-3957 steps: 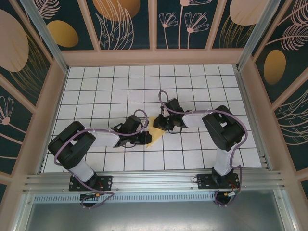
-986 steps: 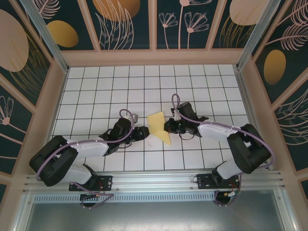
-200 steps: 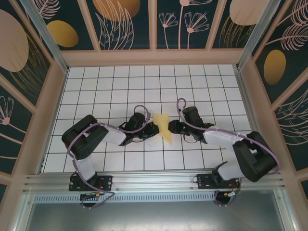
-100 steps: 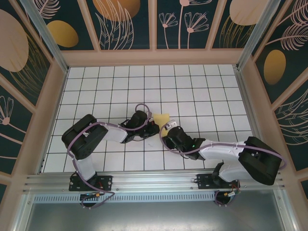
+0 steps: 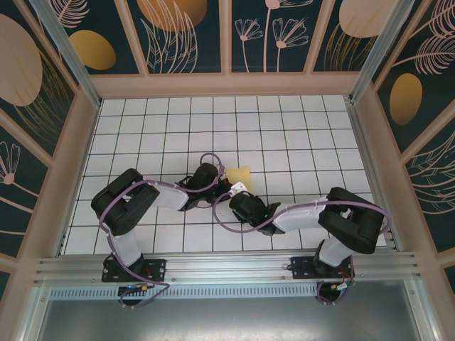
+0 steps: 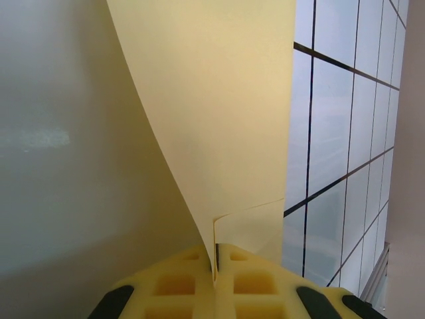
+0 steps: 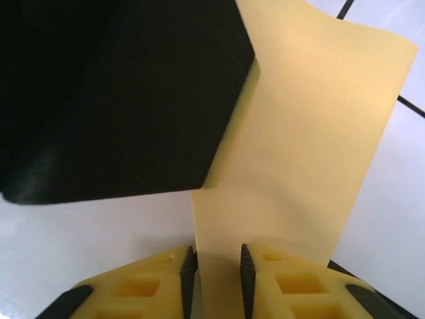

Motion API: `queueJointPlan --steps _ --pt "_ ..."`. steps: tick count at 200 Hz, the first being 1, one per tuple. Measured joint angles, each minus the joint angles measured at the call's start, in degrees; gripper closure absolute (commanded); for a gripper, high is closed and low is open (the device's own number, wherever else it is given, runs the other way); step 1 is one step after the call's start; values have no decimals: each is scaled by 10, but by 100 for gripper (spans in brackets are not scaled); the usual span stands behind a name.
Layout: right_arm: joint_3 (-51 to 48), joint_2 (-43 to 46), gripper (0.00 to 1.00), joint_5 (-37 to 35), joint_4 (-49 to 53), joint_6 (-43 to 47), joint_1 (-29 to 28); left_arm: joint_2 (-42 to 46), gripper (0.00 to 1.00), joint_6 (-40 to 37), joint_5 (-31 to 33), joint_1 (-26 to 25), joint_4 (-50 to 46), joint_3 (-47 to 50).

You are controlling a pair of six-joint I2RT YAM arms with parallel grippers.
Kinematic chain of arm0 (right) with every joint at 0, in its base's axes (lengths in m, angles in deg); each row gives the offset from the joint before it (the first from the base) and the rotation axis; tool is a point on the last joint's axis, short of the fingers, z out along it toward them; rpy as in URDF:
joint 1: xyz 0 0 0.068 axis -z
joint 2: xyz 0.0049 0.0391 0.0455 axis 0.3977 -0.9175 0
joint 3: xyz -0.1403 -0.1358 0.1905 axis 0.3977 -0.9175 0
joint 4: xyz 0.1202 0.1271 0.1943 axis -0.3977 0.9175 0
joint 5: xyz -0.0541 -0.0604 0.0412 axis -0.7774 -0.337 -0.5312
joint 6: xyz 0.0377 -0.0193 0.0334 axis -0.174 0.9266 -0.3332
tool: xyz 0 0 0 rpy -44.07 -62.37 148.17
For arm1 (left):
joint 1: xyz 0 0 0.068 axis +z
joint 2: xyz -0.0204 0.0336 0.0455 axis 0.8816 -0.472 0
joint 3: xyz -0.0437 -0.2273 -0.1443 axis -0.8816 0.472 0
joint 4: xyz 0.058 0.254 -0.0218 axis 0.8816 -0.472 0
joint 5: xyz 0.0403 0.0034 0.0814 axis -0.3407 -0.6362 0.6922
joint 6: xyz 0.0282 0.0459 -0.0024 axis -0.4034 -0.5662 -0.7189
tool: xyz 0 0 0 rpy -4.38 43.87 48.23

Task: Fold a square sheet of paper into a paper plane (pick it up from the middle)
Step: Fold the wing for the fifth time at the center of the table.

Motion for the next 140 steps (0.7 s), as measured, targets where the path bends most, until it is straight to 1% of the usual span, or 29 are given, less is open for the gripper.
queueJointPlan --steps 40,55,74,114,118,122,134,140 --pt "0 -2 90 -4 -1 3 -3 0 98 -2 0 0 -3 0" --pt "0 -2 93 -5 -1 3 -3 0 97 -2 1 0 -3 0" --pt "0 -2 100 -5 -4 1 -3 3 95 -2 3 0 -7 0" --pt "0 -1 100 7 -13 -14 5 17 89 -9 7 0 -16 0" --pt "0 0 100 11 -13 -16 7 18 88 -10 7 0 -17 0" --pt "-1 0 100 14 -13 -17 9 19 85 -11 8 0 -18 0" --pt "-3 3 100 25 -15 -21 16 24 84 -14 8 0 -23 0" --pt "-5 5 100 32 -17 -24 21 26 80 -15 8 0 -25 0"
